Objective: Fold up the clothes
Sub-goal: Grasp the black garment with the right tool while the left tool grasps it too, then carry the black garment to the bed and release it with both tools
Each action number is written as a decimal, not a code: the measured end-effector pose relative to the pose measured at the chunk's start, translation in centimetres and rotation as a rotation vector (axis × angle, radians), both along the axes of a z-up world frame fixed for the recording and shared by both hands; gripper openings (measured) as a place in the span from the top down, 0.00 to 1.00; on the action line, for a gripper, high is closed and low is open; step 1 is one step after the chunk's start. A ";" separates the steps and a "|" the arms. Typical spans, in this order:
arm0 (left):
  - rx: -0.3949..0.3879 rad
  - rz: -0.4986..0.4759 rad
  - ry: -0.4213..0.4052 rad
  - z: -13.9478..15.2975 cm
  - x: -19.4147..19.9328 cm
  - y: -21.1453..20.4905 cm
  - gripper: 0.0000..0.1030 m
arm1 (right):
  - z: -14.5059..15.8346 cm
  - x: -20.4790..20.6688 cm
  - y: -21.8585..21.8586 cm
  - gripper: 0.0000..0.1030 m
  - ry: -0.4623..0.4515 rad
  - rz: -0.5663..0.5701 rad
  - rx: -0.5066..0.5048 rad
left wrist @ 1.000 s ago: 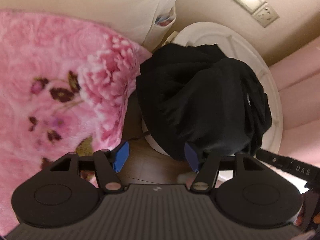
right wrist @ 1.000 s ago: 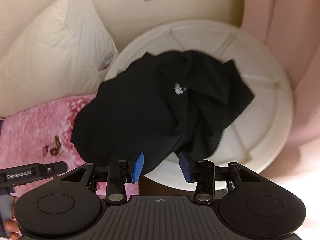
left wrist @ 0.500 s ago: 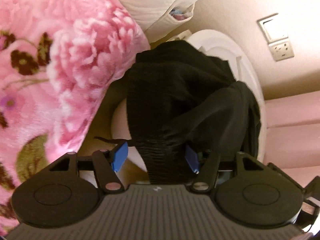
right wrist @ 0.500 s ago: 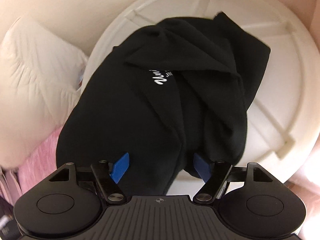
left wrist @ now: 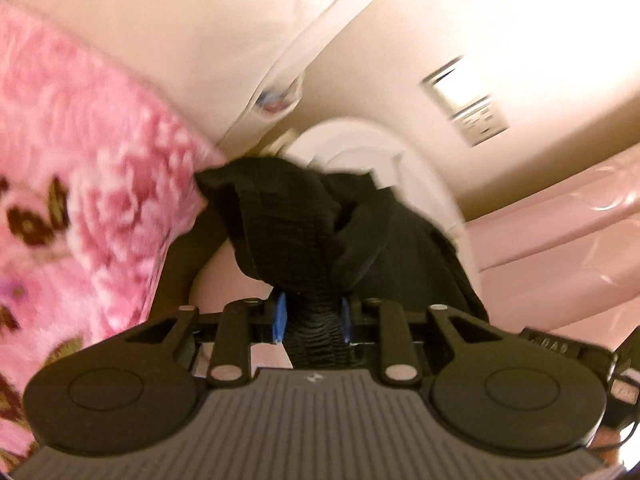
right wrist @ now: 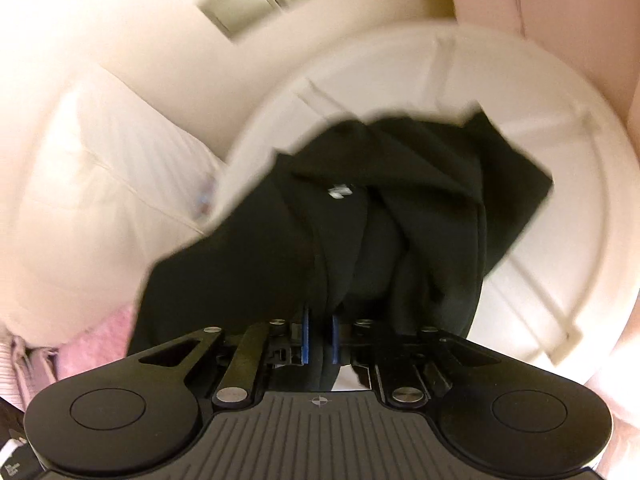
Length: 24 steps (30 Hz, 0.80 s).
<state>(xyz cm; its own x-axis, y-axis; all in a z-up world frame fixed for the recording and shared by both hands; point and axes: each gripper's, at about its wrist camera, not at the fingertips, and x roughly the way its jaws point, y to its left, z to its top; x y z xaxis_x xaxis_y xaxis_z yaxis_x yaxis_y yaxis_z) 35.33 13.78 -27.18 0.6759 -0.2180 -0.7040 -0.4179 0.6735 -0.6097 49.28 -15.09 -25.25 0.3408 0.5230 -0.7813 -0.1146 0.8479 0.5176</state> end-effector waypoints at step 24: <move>0.576 0.726 -0.400 30.3 -48.6 2.3 0.80 | 25.5 -30.9 19.9 0.92 -0.437 0.858 0.610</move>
